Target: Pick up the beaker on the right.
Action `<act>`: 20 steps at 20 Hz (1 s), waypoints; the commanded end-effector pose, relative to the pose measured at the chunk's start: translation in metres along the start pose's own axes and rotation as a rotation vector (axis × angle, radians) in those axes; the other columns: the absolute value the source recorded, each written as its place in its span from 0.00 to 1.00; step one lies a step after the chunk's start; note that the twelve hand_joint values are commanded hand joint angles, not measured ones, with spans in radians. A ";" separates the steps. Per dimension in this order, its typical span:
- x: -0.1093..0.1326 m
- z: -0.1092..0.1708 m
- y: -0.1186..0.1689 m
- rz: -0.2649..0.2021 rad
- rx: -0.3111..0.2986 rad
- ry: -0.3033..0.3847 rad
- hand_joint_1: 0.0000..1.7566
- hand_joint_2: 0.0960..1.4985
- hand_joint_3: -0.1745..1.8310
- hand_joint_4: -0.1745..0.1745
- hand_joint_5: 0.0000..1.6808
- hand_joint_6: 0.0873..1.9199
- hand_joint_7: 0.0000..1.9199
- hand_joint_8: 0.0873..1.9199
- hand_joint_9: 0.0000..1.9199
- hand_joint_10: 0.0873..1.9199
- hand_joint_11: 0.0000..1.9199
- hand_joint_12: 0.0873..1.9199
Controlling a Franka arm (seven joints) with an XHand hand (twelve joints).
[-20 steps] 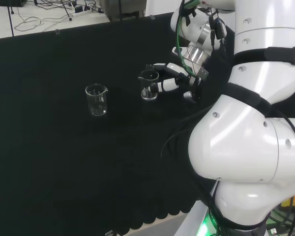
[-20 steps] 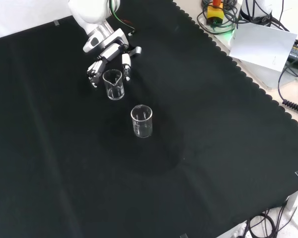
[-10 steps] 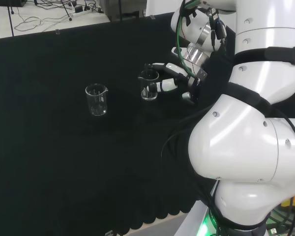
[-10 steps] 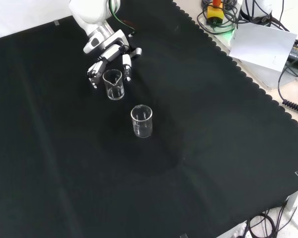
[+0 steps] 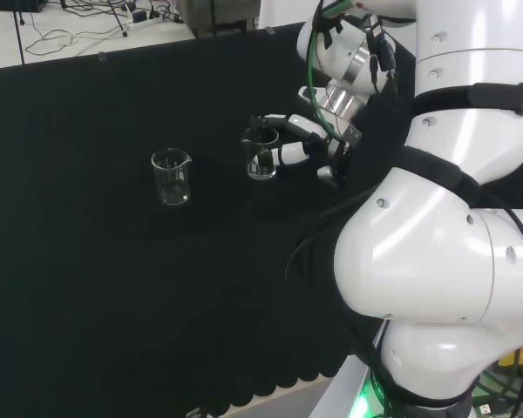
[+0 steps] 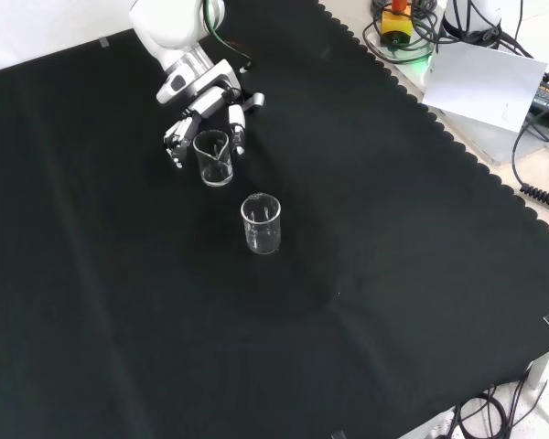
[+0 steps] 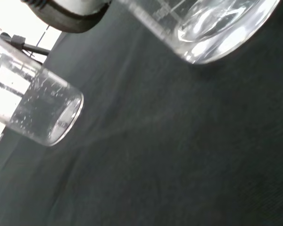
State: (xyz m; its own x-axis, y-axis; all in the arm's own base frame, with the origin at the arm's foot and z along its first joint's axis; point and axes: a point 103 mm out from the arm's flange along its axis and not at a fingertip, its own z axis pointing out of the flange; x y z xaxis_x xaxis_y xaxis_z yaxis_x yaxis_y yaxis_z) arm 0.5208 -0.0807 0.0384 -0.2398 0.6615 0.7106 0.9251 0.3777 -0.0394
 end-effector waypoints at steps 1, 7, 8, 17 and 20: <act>-0.003 -0.002 0.001 0.004 -0.030 0.001 0.47 0.51 0.00 0.39 0.24 0.00 0.15 0.33 0.21 0.29 0.00 0.71; -0.002 -0.001 0.002 -0.008 -0.021 0.001 0.48 0.52 0.00 0.40 0.27 0.00 0.16 0.33 0.22 0.29 0.00 0.71; -0.002 0.000 0.002 -0.008 -0.020 0.001 0.48 0.52 0.00 0.40 0.27 0.00 0.16 0.33 0.22 0.29 0.00 0.71; 0.000 0.000 0.004 -0.014 -0.017 0.008 0.48 0.52 0.00 0.40 0.28 0.00 0.16 0.33 0.22 0.29 0.01 0.71; 0.012 0.020 0.022 -0.014 -0.002 -0.008 0.48 0.52 0.00 0.40 0.28 0.00 0.16 0.33 0.22 0.29 0.01 0.71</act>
State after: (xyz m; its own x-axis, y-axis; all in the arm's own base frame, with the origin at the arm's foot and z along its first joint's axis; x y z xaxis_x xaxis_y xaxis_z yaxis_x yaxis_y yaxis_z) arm 0.5252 -0.0792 0.0386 -0.2510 0.6518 0.7156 0.9265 0.3758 -0.0173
